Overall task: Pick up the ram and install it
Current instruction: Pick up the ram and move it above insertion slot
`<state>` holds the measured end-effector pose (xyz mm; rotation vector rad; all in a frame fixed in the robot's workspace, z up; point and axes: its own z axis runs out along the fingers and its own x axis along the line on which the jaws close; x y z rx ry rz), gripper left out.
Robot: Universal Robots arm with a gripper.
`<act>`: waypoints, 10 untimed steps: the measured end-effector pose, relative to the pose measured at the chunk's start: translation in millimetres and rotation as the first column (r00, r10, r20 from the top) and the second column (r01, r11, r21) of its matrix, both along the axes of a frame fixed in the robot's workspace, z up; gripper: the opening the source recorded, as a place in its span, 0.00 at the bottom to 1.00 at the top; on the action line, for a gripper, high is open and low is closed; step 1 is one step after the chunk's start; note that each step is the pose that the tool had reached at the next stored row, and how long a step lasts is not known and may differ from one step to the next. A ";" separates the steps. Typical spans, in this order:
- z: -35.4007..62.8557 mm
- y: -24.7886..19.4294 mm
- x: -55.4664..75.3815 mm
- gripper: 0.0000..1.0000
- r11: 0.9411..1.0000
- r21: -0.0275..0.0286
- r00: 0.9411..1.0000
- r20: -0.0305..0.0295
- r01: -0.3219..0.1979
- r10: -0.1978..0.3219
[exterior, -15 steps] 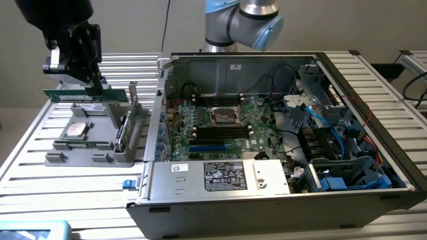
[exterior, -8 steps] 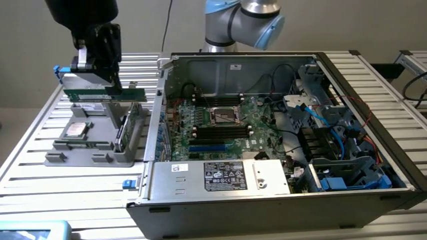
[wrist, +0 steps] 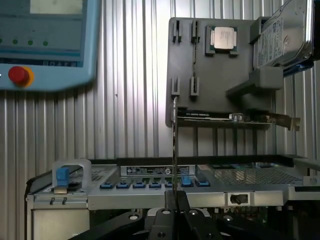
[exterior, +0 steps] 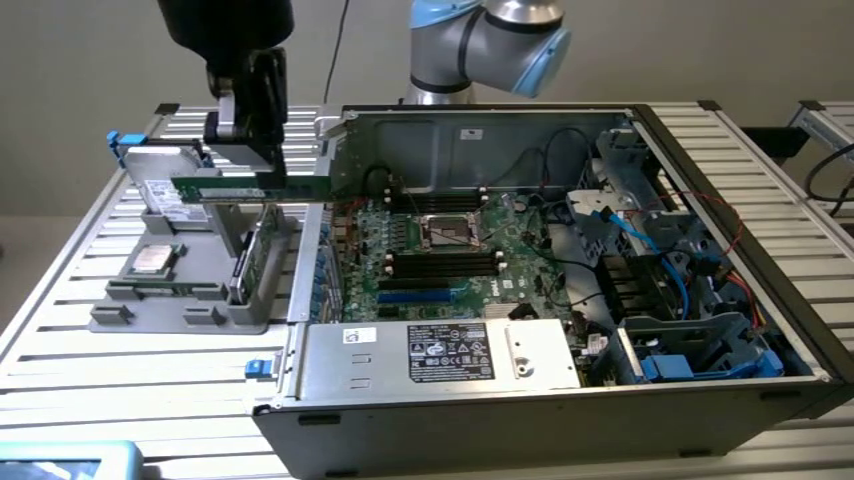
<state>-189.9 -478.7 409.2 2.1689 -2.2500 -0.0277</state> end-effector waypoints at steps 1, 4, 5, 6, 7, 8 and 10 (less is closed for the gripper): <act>0.0 0.0 4.8 0.13 1.000 0.000 1.000 0.000 0.000 0.000; -0.1 0.0 18.2 0.13 1.000 0.000 1.000 0.000 0.000 0.000; -0.1 0.0 22.7 0.13 1.000 0.000 1.000 0.000 0.000 0.000; -0.2 0.0 27.3 0.13 1.000 0.000 1.000 0.000 0.000 0.000; -0.2 0.0 31.8 0.13 1.000 0.000 1.000 0.000 0.000 0.000; -0.4 0.0 36.7 0.13 1.000 0.000 1.000 0.000 0.000 0.000; -0.6 0.0 45.5 0.13 1.000 0.000 1.000 0.000 -0.001 0.001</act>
